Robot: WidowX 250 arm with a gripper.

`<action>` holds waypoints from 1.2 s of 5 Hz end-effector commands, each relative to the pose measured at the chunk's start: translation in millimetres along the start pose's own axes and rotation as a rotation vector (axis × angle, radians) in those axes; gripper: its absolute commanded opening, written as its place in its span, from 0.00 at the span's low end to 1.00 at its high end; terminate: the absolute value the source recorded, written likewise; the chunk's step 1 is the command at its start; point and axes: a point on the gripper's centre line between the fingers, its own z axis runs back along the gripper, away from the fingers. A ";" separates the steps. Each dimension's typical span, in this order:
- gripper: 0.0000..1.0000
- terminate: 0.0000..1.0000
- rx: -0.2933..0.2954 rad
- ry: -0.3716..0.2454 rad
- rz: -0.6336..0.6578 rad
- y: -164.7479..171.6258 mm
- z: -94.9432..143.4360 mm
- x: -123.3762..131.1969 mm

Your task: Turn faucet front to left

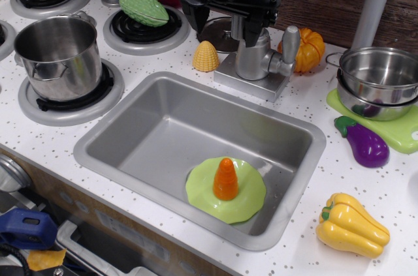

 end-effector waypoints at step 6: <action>1.00 0.00 -0.017 -0.203 -0.237 87.6 -48.0 61.6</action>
